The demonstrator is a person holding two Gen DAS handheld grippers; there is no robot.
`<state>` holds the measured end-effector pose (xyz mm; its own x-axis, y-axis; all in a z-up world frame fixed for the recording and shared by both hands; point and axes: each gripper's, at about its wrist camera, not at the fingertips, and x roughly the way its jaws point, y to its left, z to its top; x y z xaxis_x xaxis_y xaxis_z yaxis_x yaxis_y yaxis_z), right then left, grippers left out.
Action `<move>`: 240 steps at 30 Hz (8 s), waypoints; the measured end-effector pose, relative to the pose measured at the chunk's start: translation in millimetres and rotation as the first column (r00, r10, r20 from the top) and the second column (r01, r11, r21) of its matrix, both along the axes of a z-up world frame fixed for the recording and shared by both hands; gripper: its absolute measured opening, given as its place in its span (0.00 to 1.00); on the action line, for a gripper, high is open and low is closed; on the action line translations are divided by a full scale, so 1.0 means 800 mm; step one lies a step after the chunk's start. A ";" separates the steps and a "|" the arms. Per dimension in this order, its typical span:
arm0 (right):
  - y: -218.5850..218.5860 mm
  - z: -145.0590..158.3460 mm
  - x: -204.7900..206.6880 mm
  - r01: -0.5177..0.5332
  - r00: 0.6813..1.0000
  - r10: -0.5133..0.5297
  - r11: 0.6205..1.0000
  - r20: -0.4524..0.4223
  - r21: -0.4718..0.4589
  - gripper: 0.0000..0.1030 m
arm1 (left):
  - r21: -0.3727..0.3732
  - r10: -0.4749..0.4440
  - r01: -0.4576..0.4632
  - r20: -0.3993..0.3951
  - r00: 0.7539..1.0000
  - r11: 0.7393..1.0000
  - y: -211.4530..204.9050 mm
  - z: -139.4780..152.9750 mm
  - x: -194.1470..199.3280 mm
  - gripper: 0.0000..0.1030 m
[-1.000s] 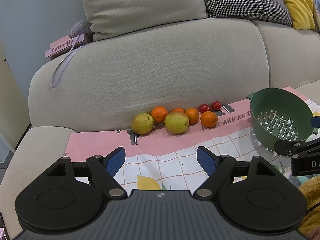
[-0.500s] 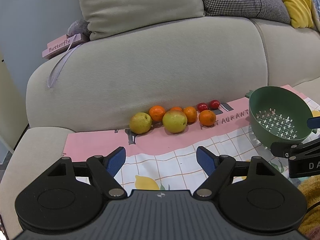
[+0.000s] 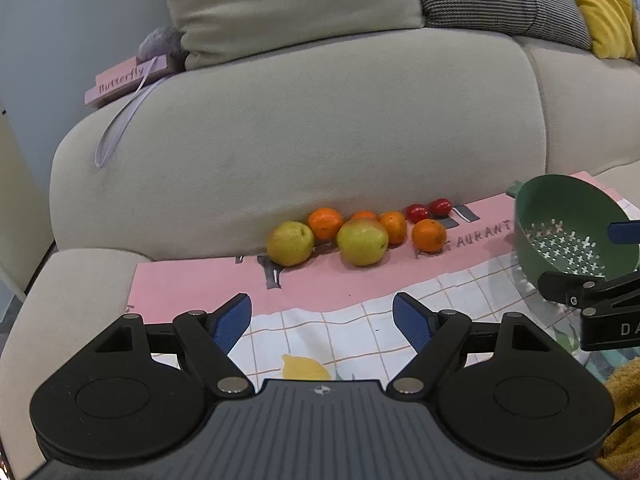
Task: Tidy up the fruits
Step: 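Move the left tool to the large pear while the right tool approaches another pear, then close the left tool on the large pear while the right tool grasps the other pear, then carry both pears over the green colander with both tools, then open both tools to drop the pears into the colander, then move both tools back toward the mandarins on the placemat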
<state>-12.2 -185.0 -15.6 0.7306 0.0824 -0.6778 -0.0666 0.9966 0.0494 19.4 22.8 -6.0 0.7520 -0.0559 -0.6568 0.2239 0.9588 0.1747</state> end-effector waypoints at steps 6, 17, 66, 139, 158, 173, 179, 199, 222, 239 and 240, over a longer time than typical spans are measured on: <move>0.016 -0.008 0.028 -0.036 0.999 0.036 0.999 -0.006 -0.010 0.87 | -0.036 0.011 -0.012 -0.021 1.000 0.999 0.019 -0.001 0.022 0.91; 0.045 -0.030 0.105 -0.102 0.992 0.101 0.995 -0.077 -0.015 0.62 | -0.029 0.021 -0.020 0.031 0.999 0.999 0.043 -0.006 0.074 0.84; 0.158 -0.153 0.257 -0.330 0.941 0.337 0.906 -0.019 -0.266 0.61 | -0.139 -0.074 0.046 -0.204 0.976 0.989 0.051 -0.154 0.302 0.82; 0.019 -0.044 0.099 -0.232 0.964 0.243 0.967 -0.109 0.105 0.61 | -0.227 -0.168 0.116 -0.226 0.959 0.967 -0.036 -0.034 0.112 0.80; -0.136 -0.019 0.026 -0.084 0.992 0.083 0.996 -0.100 -0.010 0.61 | -0.207 -0.470 0.437 -0.157 0.868 0.875 -0.199 -0.006 0.045 0.80; -0.169 -0.072 0.061 -0.218 0.956 0.177 0.963 -0.233 -0.162 0.61 | -0.180 -0.566 0.536 -0.257 0.784 0.825 -0.271 -0.053 0.073 0.80; -0.164 -0.094 0.064 -0.308 0.920 0.244 0.933 -0.307 -0.184 0.61 | -0.163 -0.586 0.565 -0.303 0.751 0.808 -0.285 -0.074 0.078 0.80; -0.140 -0.127 0.069 -0.414 0.830 0.325 0.903 -0.453 -0.111 0.61 | -0.098 -0.522 0.550 -0.486 0.701 0.830 -0.287 -0.123 0.075 0.80; -0.137 -0.094 0.054 -0.402 0.852 0.297 0.899 -0.432 -0.175 0.72 | -0.115 -0.519 0.527 -0.443 0.731 0.842 -0.282 -0.096 0.069 0.80; -0.097 -0.029 0.051 -0.225 0.961 0.198 0.966 -0.195 -0.124 0.83 | -0.123 -0.433 0.415 -0.286 0.855 0.901 -0.197 -0.029 0.054 0.80; -0.095 -0.024 0.051 -0.191 0.971 0.172 0.975 -0.164 -0.111 0.84 | -0.121 -0.415 0.397 -0.271 0.869 0.910 -0.188 -0.024 0.056 0.80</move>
<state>28.9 -260.7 -35.2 0.5983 0.1115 -0.7935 -0.2482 0.9674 -0.0513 64.0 -127.3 -25.5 0.4361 -0.3619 -0.8239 0.6270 0.7790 -0.0103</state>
